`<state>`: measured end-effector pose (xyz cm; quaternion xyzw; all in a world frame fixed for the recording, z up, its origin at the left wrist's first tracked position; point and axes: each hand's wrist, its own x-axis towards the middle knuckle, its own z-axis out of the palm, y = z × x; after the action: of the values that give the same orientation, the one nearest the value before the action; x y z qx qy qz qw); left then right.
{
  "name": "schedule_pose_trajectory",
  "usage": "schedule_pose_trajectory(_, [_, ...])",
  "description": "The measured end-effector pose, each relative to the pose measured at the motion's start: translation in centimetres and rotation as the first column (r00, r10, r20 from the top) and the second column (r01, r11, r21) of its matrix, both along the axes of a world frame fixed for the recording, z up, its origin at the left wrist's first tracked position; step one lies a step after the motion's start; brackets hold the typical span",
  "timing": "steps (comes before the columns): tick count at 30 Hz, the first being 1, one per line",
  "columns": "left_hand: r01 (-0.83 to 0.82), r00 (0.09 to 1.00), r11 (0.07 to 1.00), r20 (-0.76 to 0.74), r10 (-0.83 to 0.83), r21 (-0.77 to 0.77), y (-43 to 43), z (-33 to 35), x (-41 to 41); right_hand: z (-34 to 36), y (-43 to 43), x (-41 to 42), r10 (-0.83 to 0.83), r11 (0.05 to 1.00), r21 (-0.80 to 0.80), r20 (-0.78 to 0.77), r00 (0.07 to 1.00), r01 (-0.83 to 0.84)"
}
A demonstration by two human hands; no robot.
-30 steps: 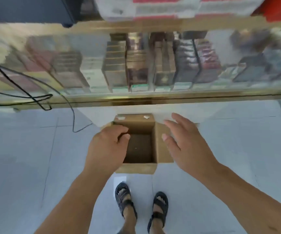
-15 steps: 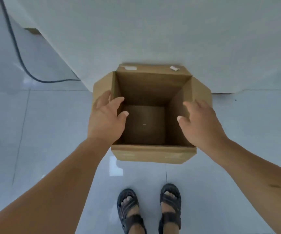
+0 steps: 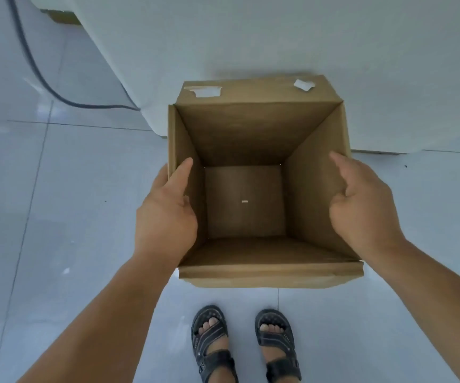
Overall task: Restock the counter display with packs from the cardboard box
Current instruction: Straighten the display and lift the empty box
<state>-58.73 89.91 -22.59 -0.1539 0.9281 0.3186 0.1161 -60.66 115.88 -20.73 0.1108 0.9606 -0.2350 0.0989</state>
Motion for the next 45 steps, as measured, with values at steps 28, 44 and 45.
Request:
schedule_pose_trajectory(28, [-0.825,0.562,0.566,-0.120,0.818,-0.005,-28.6,26.5,36.7,25.7,-40.6,16.6,0.783,0.613,-0.091,-0.069,0.619,-0.785])
schedule_pose_trajectory(44, [-0.986,0.091,0.085,-0.034,0.995,-0.147,-47.6,30.6,48.7,26.6,-70.3,25.9,0.971,0.238,-0.151,-0.003,0.241,-0.960])
schedule_pose_trajectory(45, [-0.987,0.065,0.060,-0.029,0.997,-0.147,-49.1,30.4,49.0,26.2,-72.2,26.3,0.975,0.221,-0.160,-0.001,0.224,-0.962])
